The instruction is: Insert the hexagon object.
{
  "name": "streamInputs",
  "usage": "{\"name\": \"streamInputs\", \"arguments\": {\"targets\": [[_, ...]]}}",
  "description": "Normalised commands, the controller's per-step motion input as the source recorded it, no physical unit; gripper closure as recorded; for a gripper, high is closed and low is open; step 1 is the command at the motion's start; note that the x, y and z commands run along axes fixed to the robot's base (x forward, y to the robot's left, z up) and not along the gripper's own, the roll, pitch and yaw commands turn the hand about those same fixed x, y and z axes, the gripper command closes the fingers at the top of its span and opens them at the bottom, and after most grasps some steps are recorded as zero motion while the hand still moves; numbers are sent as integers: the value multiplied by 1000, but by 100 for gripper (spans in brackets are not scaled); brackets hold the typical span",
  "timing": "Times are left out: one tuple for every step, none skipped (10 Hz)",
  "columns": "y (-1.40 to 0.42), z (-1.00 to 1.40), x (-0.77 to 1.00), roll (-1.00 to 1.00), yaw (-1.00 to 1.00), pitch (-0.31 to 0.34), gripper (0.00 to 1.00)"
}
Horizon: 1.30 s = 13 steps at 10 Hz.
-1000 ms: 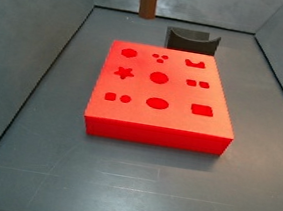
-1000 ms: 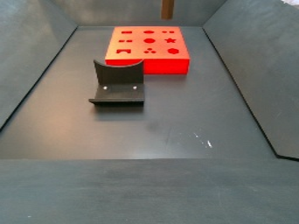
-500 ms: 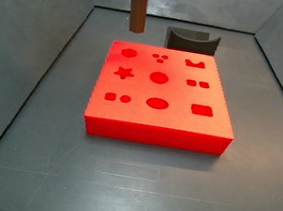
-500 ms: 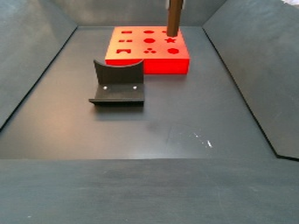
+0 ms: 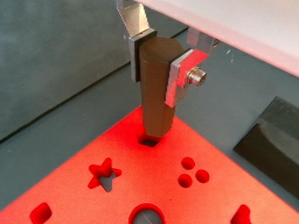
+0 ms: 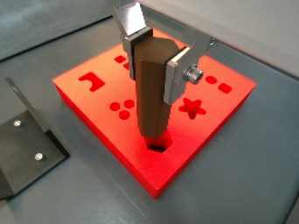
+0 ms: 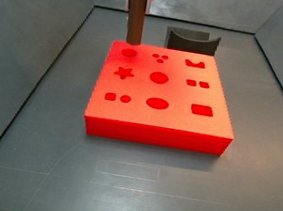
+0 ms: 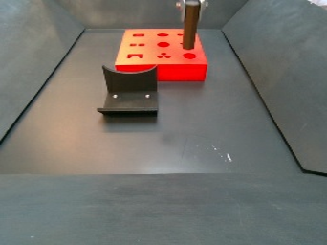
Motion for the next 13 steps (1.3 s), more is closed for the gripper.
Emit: {"name": "streamInputs", "arguments": {"targets": [[0, -286, 0, -14, 0, 0, 100], [0, -297, -31, -9, 0, 0, 100], [-120, -163, -74, -3, 46, 0, 100], [-14, -183, 0, -3, 60, 0, 100], [0, -203, 0, -16, 31, 0, 100], [0, -183, 0, 0, 34, 0, 100], [0, -183, 0, -14, 0, 0, 100], [-131, -183, 0, 0, 57, 0, 100], [-74, -163, 9, 0, 40, 0, 100], [-31, -154, 31, 0, 11, 0, 100], [0, -157, 6, 0, 0, 0, 100], [0, -171, 31, 0, 0, 0, 100], [94, -254, 94, -4, 34, 0, 100]]}}
